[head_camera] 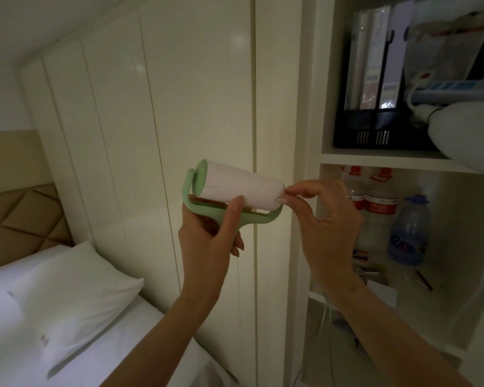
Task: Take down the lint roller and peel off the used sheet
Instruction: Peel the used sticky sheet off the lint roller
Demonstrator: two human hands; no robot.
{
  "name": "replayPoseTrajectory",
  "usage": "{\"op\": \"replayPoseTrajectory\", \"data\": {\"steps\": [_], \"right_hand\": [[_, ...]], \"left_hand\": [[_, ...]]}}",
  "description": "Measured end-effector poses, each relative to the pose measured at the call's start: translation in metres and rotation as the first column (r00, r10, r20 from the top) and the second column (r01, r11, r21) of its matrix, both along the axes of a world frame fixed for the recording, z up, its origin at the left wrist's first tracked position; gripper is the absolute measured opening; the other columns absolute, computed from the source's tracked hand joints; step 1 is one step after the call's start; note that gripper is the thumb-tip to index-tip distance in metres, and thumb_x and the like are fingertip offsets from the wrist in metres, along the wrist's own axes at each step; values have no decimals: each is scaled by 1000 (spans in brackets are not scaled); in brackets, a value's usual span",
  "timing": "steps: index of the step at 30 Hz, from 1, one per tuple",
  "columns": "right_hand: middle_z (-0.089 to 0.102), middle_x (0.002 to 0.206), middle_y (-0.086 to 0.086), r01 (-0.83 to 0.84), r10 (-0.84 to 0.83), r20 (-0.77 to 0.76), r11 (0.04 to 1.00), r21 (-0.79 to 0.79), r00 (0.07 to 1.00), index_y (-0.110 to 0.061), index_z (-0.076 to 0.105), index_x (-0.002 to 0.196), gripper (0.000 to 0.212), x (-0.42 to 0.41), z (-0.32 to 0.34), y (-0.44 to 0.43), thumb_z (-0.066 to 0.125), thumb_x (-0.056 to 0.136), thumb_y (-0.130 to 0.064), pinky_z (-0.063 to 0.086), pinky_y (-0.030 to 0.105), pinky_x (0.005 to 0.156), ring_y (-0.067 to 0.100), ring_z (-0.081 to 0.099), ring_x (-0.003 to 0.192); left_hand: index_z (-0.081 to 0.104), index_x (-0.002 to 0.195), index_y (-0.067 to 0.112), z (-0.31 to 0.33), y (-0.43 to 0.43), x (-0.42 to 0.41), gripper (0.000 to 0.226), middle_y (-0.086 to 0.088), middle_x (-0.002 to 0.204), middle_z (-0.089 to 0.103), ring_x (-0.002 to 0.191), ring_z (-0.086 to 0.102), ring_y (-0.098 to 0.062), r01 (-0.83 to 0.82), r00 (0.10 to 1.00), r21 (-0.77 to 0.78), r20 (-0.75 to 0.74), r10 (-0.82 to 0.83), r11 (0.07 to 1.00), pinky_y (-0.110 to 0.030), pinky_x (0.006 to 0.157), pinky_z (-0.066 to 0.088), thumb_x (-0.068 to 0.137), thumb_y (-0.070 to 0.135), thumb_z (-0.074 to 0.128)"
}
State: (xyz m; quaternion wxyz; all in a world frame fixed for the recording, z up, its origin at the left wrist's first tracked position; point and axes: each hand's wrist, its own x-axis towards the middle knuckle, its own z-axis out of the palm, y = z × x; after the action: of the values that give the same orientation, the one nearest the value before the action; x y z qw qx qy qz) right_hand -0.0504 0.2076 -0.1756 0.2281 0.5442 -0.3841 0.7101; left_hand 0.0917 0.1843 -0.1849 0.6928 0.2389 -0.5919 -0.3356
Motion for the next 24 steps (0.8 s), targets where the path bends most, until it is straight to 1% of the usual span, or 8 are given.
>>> {"op": "replayPoseTrajectory", "data": {"steps": [3,7,9,12,14,18,21,24], "right_hand": [[55,80,-19,2,-2,6,1000,-1,1000,-23,62,84,11,0,0,0,68,75,-22,42,14,71,5,51,76],[57,78,-12,23,-24,-31,999,-40,999,-12,65,79,9,-2,1,-2,65,78,-21,39,9,72,4,50,76],[57,78,-10,65,-70,-76,996,-63,995,-13,62,79,11,-3,1,-4,61,82,-23,36,10,74,5,49,76],[62,75,5,155,-168,-127,982,-109,977,-11,60,79,12,-4,0,-7,58,85,-21,33,12,77,12,49,77],[62,76,14,214,-233,-134,967,-141,963,-9,59,78,9,-4,0,-9,59,83,-17,30,12,80,15,47,79],[60,78,18,294,-312,-108,943,-154,944,-7,58,77,11,-1,3,-12,57,83,-16,27,11,81,17,45,81],[59,78,19,340,-358,-104,928,-153,928,-6,58,75,7,0,4,-14,60,81,-9,25,11,82,18,43,81],[58,81,17,343,-358,-131,931,-122,925,-9,53,77,8,0,4,-15,60,81,-7,25,13,82,19,43,83]], "left_hand": [[51,109,11,0,-1,1,52,7,71,68,45,59,-13,-13,1000,-27,5,13,1000,-24,41,49,72,45,63],[51,113,7,-1,-2,1,57,7,70,67,44,58,-13,-27,1000,-54,3,27,998,-23,41,49,71,44,63],[50,113,8,-1,-2,0,57,8,70,68,44,58,-12,-36,999,-60,5,36,998,-23,41,49,71,45,63],[49,114,9,-2,-2,-2,59,13,70,68,44,59,-11,-48,999,-68,14,49,997,-22,42,50,70,46,62],[48,118,5,-3,-2,-3,66,14,70,68,45,59,-10,-53,998,-67,13,54,996,-21,42,50,69,47,62],[47,122,3,-2,-1,-3,72,15,71,68,46,60,-11,-53,998,-75,22,55,996,-21,42,50,69,48,62],[47,121,3,-2,0,-3,69,14,71,68,46,60,-11,-48,999,-63,14,48,997,-21,42,50,69,47,63],[49,116,4,-1,1,-3,59,12,69,67,45,59,-11,-42,999,-29,8,42,999,-22,41,50,76,42,68]]}}
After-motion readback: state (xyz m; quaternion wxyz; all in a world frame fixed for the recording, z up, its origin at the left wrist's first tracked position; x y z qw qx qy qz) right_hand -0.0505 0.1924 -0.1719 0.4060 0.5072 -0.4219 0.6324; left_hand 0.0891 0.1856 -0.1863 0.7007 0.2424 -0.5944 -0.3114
